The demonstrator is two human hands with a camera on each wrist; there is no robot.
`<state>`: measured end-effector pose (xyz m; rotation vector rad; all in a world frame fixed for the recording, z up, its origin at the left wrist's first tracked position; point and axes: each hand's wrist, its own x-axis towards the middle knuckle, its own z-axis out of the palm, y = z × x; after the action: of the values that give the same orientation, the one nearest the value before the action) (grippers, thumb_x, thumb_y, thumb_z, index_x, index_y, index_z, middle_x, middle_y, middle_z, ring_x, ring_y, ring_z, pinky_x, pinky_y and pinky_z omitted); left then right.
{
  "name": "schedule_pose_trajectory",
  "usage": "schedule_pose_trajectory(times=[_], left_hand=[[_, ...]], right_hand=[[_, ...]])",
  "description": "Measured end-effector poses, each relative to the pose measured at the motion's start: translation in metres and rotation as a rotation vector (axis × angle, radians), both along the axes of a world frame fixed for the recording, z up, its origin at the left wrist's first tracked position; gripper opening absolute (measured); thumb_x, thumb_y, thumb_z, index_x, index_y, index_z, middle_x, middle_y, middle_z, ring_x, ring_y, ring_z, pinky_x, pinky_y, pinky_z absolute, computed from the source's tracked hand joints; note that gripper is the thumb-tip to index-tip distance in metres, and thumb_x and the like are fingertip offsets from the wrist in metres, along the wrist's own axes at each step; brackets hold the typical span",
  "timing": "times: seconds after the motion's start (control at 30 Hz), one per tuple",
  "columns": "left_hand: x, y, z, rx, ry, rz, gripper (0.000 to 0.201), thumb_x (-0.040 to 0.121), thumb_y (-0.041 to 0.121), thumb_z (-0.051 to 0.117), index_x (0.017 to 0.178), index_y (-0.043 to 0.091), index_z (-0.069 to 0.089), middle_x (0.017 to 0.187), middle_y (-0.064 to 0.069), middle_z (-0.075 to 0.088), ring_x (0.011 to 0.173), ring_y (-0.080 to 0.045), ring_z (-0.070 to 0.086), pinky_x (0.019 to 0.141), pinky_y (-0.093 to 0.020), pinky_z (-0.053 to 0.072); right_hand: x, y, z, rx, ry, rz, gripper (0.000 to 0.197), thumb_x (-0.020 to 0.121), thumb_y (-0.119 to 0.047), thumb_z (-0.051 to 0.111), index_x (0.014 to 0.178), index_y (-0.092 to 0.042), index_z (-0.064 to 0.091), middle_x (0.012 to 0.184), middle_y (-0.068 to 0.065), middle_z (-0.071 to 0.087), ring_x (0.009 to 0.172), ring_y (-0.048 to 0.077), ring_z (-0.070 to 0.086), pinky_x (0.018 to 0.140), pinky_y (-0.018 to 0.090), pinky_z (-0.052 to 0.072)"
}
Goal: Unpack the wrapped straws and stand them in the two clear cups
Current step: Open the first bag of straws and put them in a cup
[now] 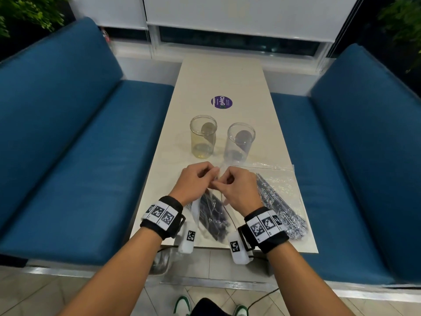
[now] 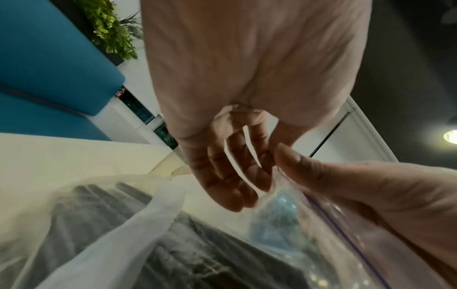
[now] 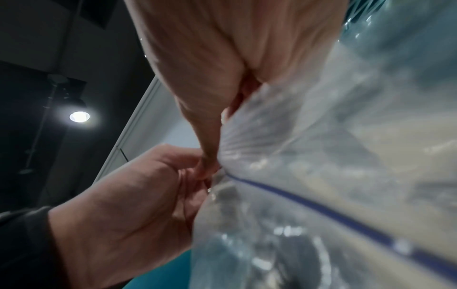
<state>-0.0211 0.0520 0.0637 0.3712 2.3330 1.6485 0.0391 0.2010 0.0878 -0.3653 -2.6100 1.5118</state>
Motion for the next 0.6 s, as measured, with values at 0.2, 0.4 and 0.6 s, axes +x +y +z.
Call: schedule_pose_trajectory(times=[0.2, 0.4, 0.6], left_hand=[[-0.002, -0.012, 0.0, 0.071, -0.015, -0.075, 0.027, 0.11, 0.021, 0.058, 0.092, 0.006, 0.069, 0.086, -0.015, 0.073, 0.082, -0.025, 0.067, 0.087, -0.045, 0.057], [0.01, -0.011, 0.009, 0.15, 0.012, -0.124, 0.025, 0.111, 0.009, 0.054, 0.099, -0.009, 0.063, 0.09, -0.028, 0.067, 0.08, -0.017, 0.067, 0.077, -0.03, 0.062], [0.006, -0.016, 0.003, 0.366, -0.099, 0.126, 0.023, 0.113, 0.008, 0.047, 0.096, 0.003, 0.062, 0.094, -0.022, 0.072, 0.087, -0.02, 0.074, 0.077, -0.032, 0.063]], right_hand=[[0.001, 0.006, 0.004, -0.061, -0.049, 0.216, 0.037, 0.095, -0.048, 0.071, 0.083, -0.014, 0.061, 0.076, 0.002, 0.067, 0.065, 0.025, 0.068, 0.061, 0.044, 0.063], [-0.003, -0.002, 0.002, -0.057, 0.038, 0.019, 0.036, 0.106, -0.024, 0.052, 0.073, -0.01, 0.057, 0.067, 0.017, 0.067, 0.049, 0.023, 0.066, 0.048, 0.037, 0.058], [-0.004, 0.006, -0.005, -0.319, -0.002, -0.202, 0.035, 0.106, -0.023, 0.049, 0.086, 0.005, 0.057, 0.069, 0.014, 0.064, 0.046, 0.023, 0.065, 0.048, 0.045, 0.059]])
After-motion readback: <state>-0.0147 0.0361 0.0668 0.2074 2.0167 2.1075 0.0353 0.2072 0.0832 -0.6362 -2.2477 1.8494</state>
